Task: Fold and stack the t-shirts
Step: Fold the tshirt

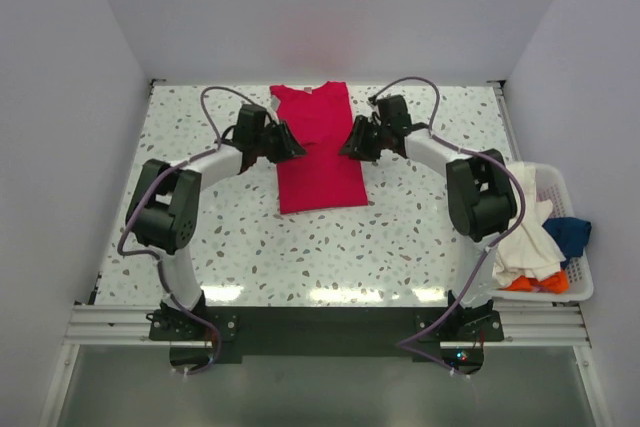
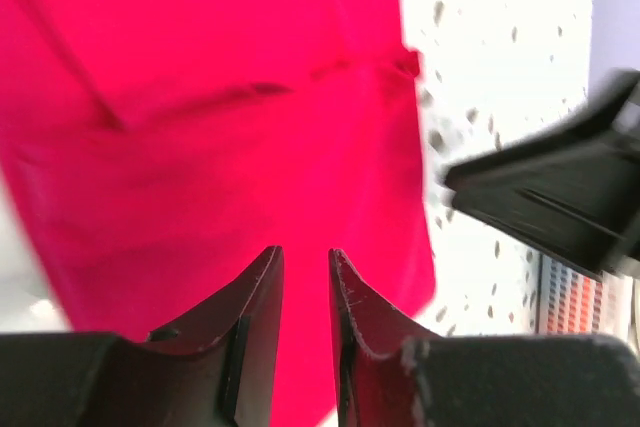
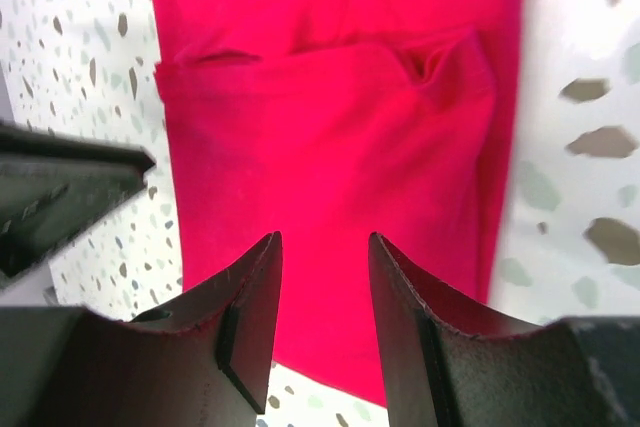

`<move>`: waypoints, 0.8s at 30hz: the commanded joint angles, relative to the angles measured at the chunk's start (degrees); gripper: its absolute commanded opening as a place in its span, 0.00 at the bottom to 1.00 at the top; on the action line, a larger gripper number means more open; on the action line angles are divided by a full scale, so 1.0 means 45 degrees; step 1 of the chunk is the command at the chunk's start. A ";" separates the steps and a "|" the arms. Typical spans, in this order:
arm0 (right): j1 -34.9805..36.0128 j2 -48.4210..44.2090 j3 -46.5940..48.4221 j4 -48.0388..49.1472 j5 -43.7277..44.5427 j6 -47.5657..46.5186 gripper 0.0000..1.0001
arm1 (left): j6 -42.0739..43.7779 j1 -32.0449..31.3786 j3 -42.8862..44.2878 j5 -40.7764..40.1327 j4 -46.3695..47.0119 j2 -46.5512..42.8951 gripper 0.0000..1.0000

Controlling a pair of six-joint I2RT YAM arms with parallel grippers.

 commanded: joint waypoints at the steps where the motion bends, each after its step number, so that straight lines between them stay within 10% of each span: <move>1: 0.0166 -0.0410 -0.1040 0.1153 -0.0739 0.0778 0.43 | -0.0546 -0.0966 -0.1366 0.0063 0.0955 -0.1456 0.29; 10: -0.0068 -0.0662 -0.3794 0.1466 0.0040 0.1307 0.42 | -0.1484 -0.1360 -0.6228 -0.0602 0.2284 -0.2533 0.24; 24: 0.0380 -0.3531 -0.4949 0.0511 0.1387 0.0897 0.42 | -0.0957 -0.1379 -0.6175 -0.0680 0.1249 -0.3568 0.24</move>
